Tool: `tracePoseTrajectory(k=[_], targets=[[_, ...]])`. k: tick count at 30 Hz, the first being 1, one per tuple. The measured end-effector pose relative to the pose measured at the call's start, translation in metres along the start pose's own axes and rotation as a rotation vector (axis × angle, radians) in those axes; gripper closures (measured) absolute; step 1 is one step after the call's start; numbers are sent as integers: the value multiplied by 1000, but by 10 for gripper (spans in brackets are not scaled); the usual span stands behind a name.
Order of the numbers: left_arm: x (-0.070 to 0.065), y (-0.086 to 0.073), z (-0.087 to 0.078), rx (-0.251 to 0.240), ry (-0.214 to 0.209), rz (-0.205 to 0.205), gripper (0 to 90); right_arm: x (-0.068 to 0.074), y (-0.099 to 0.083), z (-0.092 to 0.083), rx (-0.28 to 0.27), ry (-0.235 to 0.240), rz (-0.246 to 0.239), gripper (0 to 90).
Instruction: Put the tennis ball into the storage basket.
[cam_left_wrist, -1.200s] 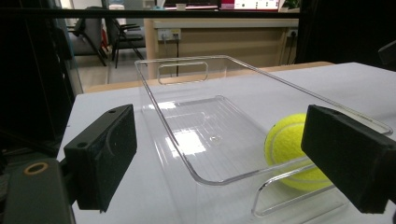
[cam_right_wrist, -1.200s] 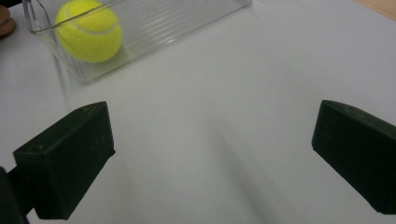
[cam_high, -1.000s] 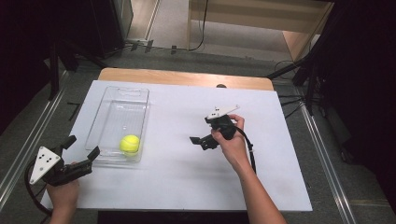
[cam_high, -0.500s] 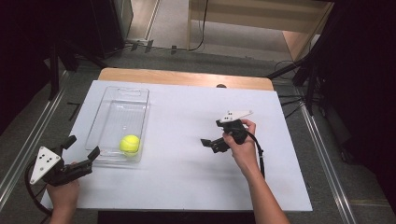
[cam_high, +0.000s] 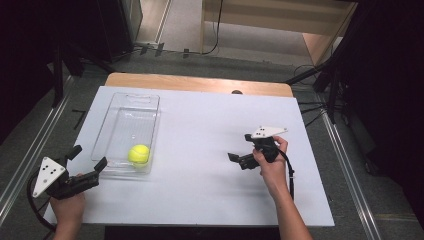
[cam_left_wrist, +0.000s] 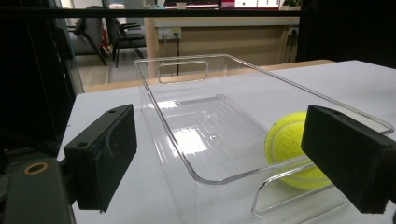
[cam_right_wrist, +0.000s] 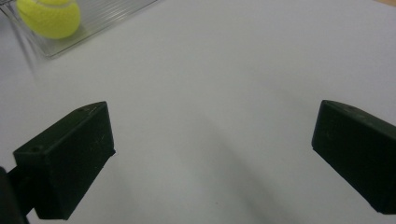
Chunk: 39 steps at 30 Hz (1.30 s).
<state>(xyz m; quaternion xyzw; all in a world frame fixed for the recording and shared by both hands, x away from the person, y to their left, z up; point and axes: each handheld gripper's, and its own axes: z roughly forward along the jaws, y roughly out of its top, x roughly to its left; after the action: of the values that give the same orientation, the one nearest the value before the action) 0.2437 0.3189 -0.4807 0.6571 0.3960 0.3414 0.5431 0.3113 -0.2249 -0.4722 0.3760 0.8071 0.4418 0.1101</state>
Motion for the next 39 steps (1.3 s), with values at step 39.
tracePoseTrajectory(k=[39], targets=[[0,0,0,-2,1,-4,111,-24,-68,-49,-124,-99,107,0]])
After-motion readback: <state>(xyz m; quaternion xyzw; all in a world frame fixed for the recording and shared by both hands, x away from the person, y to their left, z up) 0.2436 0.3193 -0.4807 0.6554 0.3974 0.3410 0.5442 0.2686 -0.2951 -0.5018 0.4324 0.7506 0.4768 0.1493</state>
